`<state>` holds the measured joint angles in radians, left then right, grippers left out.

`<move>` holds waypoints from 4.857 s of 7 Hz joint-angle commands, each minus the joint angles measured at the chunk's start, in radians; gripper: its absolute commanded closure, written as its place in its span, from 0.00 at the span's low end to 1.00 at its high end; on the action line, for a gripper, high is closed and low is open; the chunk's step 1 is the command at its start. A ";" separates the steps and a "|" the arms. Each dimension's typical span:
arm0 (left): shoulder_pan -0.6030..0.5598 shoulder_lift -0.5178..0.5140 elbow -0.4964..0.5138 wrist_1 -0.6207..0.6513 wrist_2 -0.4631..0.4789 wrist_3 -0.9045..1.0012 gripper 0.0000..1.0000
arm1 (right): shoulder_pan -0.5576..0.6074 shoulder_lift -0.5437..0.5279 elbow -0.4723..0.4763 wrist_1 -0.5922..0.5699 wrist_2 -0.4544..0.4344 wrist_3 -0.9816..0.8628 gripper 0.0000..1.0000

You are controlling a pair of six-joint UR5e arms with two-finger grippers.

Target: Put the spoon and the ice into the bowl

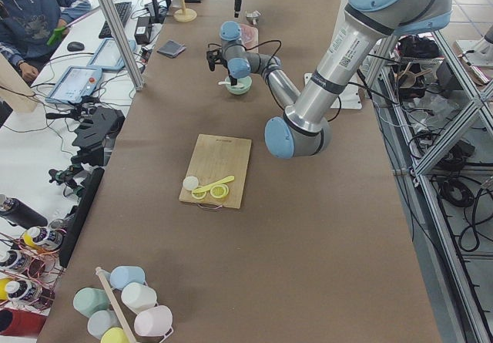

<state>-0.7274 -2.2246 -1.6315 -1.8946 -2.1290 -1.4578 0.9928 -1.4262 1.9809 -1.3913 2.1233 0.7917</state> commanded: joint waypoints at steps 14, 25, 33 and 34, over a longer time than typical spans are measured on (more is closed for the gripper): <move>-0.794 0.762 -0.113 0.223 -0.262 1.496 0.02 | 0.537 -0.069 -0.537 0.008 0.225 -1.062 0.00; -0.793 0.796 -0.177 0.221 -0.258 1.496 0.02 | 0.537 -0.083 -0.524 0.008 0.238 -1.051 0.00; -0.791 0.801 -0.176 0.221 -0.258 1.496 0.02 | 0.537 -0.083 -0.517 0.008 0.238 -1.048 0.00; -0.791 0.801 -0.176 0.220 -0.258 1.496 0.02 | 0.537 -0.082 -0.517 0.008 0.238 -1.049 0.00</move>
<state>-1.5187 -1.4240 -1.8070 -1.6739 -2.3869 0.0383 1.5294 -1.5092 1.4634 -1.3837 2.3608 -0.2567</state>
